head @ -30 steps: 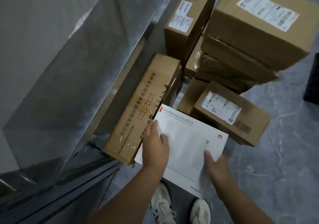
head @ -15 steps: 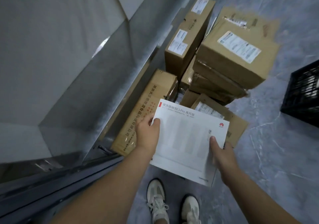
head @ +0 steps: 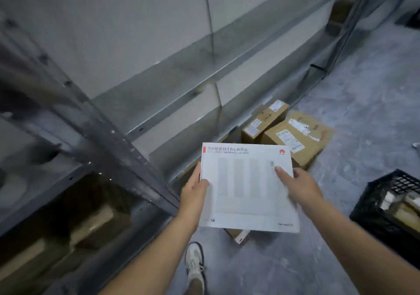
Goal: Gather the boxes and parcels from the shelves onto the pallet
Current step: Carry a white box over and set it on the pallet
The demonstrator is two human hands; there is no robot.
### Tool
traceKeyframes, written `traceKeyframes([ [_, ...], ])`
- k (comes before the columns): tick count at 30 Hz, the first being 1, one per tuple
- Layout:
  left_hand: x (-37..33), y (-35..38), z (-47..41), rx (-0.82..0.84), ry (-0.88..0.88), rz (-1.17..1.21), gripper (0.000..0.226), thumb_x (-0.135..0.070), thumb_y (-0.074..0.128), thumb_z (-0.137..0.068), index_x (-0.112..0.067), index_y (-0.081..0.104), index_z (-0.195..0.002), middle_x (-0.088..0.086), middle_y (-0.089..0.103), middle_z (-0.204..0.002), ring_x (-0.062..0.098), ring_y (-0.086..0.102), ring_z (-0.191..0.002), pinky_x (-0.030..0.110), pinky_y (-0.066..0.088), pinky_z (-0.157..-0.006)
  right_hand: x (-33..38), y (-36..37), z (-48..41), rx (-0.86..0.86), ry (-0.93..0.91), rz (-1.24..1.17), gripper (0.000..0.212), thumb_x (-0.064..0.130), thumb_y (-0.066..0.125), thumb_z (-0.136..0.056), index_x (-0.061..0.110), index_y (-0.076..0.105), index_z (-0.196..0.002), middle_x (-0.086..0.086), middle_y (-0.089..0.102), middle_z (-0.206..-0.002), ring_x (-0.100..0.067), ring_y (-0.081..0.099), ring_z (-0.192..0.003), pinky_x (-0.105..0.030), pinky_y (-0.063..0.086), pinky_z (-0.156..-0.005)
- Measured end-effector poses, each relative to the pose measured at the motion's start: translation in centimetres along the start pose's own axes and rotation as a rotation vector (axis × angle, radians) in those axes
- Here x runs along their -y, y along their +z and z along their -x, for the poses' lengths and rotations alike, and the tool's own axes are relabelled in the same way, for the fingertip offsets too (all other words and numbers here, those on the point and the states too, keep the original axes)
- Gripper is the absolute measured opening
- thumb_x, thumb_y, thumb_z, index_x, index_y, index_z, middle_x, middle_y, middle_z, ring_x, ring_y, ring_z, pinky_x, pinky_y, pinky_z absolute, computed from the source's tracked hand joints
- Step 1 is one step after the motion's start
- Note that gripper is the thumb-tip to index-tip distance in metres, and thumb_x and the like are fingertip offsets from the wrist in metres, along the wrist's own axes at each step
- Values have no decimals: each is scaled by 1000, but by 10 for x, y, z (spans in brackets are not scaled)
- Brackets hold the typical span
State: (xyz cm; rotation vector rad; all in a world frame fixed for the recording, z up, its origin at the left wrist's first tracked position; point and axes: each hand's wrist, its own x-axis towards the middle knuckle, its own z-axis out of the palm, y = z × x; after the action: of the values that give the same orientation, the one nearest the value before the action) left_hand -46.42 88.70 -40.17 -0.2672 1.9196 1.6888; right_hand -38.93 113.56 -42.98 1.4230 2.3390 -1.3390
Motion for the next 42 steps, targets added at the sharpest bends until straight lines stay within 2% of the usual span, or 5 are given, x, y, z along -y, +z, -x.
traceKeyframes([
  [7, -3, -97, 142, -188, 18, 168, 52, -28, 51, -70, -61, 62, -109, -25, 68, -110, 10, 67, -103, 33, 53, -83, 62, 22, 120, 160, -271, 180, 51, 70, 47, -84, 28, 55, -111, 18, 57, -82, -7, 57, -70, -26, 38, -54],
  [19, 90, -353, 397, -853, 116, 529, 63, 2, 42, -85, -45, 62, -122, -16, 70, -112, 15, 66, -104, 42, 50, -98, 173, 249, 423, 656, -754, 435, 62, 64, 50, -87, 16, 57, -126, -4, 63, -123, -29, 61, -107, -39, 50, -90],
  [23, 166, -434, 517, -1047, 145, 639, 65, 1, 41, -87, -54, 60, -115, -23, 69, -108, 6, 67, -98, 23, 54, -73, 153, 346, 581, 828, -889, 544, 59, 63, 50, -88, 16, 60, -122, -5, 65, -114, -27, 63, -96, -41, 52, -85],
  [30, 291, -530, 718, -1526, 96, 655, 68, 6, 40, -88, -38, 45, -141, -10, 58, -133, 16, 57, -118, 35, 46, -102, 56, 463, 858, 984, -1122, 619, 61, 66, 46, -88, 22, 44, -130, -4, 60, -124, -29, 62, -102, -40, 53, -78],
  [42, 408, -691, 821, -1659, 60, 895, 46, -13, 47, -97, -37, 50, -136, -6, 65, -123, 21, 64, -109, 51, 47, -99, 37, 625, 1076, 1341, -1108, 688, 44, 45, 58, -89, 19, 45, -123, -4, 60, -113, -32, 61, -103, -49, 50, -90],
])
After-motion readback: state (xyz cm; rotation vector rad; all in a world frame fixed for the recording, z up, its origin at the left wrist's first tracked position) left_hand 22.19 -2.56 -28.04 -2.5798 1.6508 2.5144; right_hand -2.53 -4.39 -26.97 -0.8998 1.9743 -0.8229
